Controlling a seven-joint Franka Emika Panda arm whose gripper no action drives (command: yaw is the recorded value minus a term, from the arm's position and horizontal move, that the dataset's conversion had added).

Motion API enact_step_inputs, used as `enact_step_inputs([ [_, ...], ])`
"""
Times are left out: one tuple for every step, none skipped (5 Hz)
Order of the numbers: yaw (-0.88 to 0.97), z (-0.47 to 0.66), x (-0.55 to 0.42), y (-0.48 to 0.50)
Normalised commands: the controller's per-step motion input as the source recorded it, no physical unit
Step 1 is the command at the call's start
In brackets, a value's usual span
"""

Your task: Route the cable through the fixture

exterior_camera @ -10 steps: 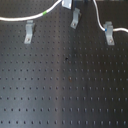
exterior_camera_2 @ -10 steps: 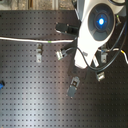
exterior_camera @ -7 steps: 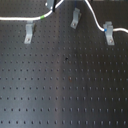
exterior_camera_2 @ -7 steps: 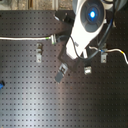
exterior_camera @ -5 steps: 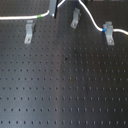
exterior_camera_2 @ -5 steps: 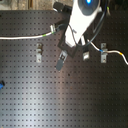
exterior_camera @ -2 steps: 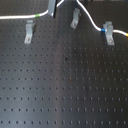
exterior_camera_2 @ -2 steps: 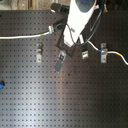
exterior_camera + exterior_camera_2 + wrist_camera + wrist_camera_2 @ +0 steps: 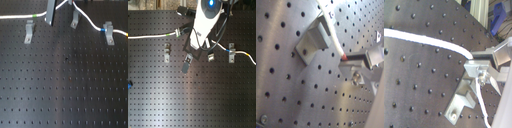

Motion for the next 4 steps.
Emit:
enact_step_inputs([
  [-0.15,0.31,-0.131,0.085],
  [-0.15,0.32,-0.213,0.118],
  [-0.17,0.43,-0.159,0.197],
  [-0.10,0.70,0.025,0.337],
])
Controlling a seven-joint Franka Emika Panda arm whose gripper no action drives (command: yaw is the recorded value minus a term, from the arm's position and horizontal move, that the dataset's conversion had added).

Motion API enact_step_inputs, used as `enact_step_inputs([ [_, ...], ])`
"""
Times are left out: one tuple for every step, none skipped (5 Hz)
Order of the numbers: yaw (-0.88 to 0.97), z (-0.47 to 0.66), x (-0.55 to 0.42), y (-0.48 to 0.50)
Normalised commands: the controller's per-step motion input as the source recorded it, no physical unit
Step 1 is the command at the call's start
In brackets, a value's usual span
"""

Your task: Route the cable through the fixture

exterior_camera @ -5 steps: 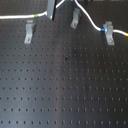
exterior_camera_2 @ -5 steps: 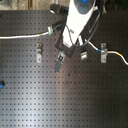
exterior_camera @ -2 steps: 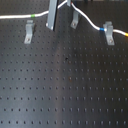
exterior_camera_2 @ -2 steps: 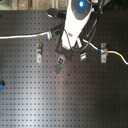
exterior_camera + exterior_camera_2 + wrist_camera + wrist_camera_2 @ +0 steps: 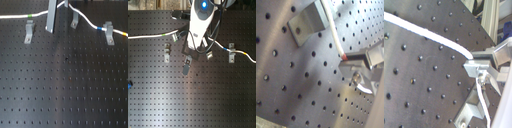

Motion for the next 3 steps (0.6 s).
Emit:
enact_step_inputs([
  [-0.11,0.71,0.018,0.220],
  [-0.10,0.67,-0.009,0.041],
  [-0.13,0.53,-0.003,-0.030],
])
